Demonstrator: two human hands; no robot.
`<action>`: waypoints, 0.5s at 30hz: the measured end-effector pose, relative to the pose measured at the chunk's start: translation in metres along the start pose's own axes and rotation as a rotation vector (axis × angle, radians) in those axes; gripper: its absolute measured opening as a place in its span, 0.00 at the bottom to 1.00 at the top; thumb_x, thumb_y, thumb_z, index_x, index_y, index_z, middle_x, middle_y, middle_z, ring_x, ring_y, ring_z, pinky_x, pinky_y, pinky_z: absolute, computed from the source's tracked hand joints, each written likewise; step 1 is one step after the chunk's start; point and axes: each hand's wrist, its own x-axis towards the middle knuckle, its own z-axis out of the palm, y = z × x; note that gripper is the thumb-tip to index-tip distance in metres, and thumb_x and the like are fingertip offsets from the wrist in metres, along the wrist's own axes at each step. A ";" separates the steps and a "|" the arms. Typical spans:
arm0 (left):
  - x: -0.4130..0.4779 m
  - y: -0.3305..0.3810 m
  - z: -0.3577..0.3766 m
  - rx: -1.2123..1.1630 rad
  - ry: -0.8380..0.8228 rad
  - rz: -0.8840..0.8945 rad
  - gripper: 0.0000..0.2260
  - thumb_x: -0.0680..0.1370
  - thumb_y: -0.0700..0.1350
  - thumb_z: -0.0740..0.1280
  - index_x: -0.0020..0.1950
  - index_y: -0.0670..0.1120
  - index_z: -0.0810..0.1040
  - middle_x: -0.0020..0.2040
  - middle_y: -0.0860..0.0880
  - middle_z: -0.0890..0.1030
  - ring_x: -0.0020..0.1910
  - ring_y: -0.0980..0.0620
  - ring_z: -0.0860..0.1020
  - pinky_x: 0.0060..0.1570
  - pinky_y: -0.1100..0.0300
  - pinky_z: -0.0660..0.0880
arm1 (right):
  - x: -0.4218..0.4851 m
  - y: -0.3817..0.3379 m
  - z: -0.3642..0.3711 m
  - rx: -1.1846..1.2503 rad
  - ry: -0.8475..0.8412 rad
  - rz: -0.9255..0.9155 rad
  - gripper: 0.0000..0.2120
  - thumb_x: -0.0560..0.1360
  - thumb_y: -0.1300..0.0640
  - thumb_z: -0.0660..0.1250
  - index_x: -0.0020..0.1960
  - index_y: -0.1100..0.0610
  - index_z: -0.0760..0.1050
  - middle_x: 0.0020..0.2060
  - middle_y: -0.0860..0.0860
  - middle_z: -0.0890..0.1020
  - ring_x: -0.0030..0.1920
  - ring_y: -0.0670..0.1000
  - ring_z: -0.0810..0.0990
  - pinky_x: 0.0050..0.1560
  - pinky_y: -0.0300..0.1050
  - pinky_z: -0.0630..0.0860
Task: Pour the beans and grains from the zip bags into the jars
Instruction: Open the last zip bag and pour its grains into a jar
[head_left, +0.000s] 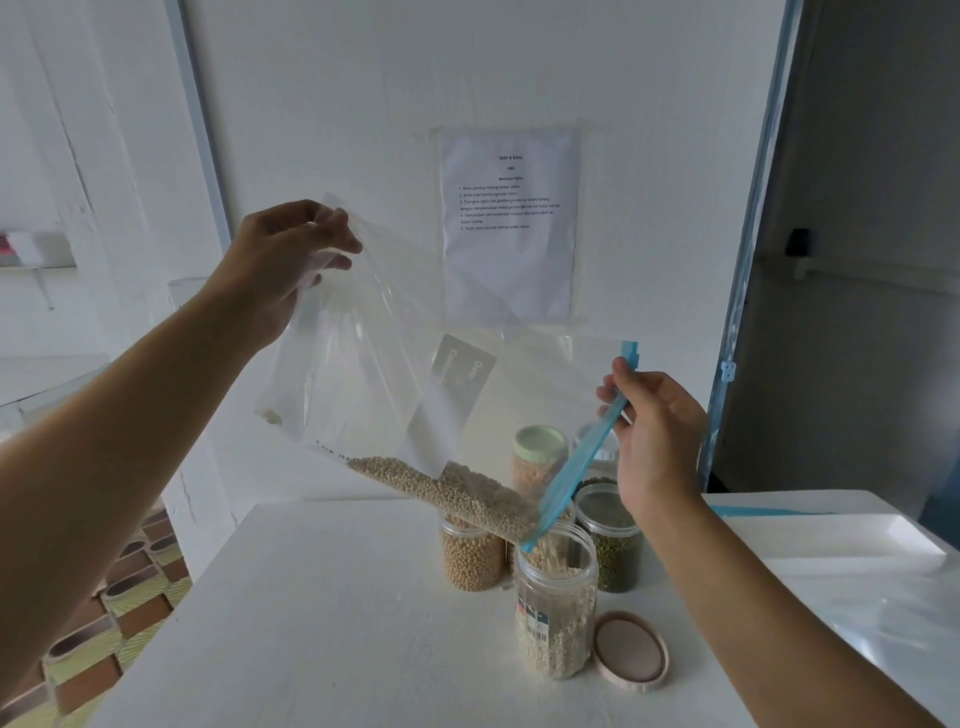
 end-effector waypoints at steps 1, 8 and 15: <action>0.000 0.001 0.000 -0.002 0.000 0.000 0.07 0.80 0.44 0.70 0.43 0.44 0.80 0.52 0.51 0.82 0.55 0.47 0.79 0.73 0.42 0.66 | 0.000 0.000 0.000 0.002 -0.002 0.001 0.07 0.77 0.56 0.73 0.41 0.56 0.81 0.36 0.48 0.85 0.41 0.48 0.84 0.56 0.52 0.80; -0.001 0.003 -0.001 -0.006 0.002 0.003 0.08 0.81 0.44 0.69 0.43 0.44 0.80 0.53 0.52 0.82 0.56 0.47 0.79 0.74 0.41 0.65 | 0.000 0.000 0.001 -0.005 -0.007 0.003 0.07 0.77 0.55 0.72 0.42 0.56 0.81 0.37 0.48 0.85 0.42 0.48 0.85 0.56 0.52 0.79; 0.000 0.003 0.002 -0.006 0.003 0.002 0.08 0.81 0.44 0.69 0.42 0.45 0.80 0.49 0.52 0.82 0.52 0.49 0.79 0.75 0.40 0.64 | 0.004 0.000 0.001 -0.010 0.003 0.003 0.08 0.77 0.55 0.73 0.41 0.56 0.80 0.37 0.49 0.85 0.42 0.48 0.85 0.52 0.49 0.79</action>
